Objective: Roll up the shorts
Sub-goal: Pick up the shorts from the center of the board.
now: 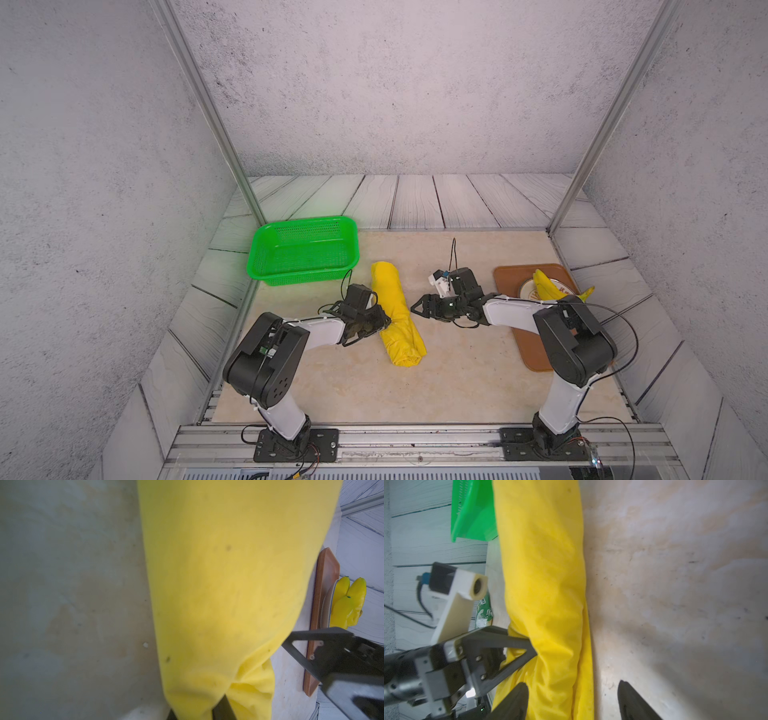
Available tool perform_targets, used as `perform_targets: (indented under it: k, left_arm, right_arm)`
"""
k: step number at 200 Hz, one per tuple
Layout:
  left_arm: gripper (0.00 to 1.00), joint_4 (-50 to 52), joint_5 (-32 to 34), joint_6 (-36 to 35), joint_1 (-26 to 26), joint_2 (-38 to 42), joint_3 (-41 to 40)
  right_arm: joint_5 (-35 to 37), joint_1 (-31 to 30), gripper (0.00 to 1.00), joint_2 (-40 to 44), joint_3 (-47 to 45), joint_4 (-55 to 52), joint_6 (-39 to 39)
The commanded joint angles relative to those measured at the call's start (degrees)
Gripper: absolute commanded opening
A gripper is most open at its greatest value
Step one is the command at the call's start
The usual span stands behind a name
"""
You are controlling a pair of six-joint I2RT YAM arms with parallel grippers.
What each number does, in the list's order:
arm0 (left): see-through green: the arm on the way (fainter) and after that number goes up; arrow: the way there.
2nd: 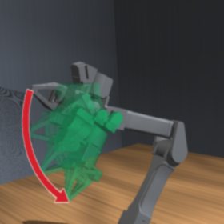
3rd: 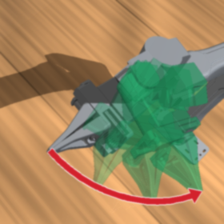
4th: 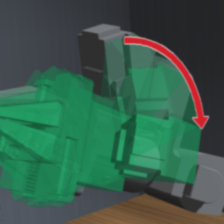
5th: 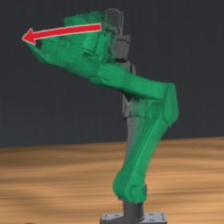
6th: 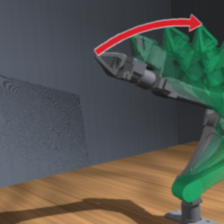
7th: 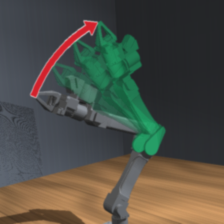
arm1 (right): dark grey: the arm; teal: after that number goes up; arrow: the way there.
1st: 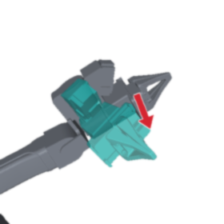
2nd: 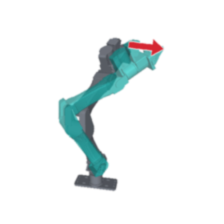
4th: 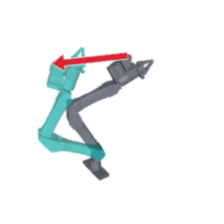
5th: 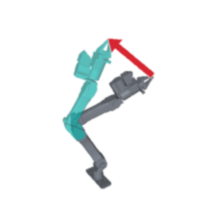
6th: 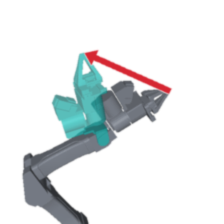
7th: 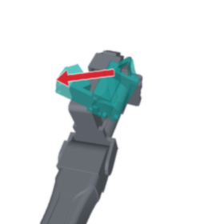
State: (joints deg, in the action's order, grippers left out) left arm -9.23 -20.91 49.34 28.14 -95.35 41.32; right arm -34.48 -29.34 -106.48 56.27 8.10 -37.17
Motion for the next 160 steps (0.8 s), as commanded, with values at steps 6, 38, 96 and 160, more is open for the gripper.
perform_targets:
  k: [6,38,96,160]
  left_arm:
    - [0.00,8.2,0.5,-0.4,0.5,-1.6,-3.5]
    - [0.00,7.8,0.0,-0.2,0.5,-2.1,-3.3]
    - [0.00,7.7,0.0,-0.1,0.5,-2.2,-2.8]
    - [0.00,8.6,0.2,-0.4,0.7,-2.2,-2.0]
  right_arm:
    - [-4.9,0.1,0.72,-5.3,1.1,7.2,-5.0]
    - [-9.3,-0.3,0.72,-10.0,-0.2,17.1,-11.1]
    - [-15.4,-2.9,0.72,-13.8,-0.9,27.6,-18.5]
    - [-15.9,-4.2,0.30,-15.7,0.3,30.8,-21.1]
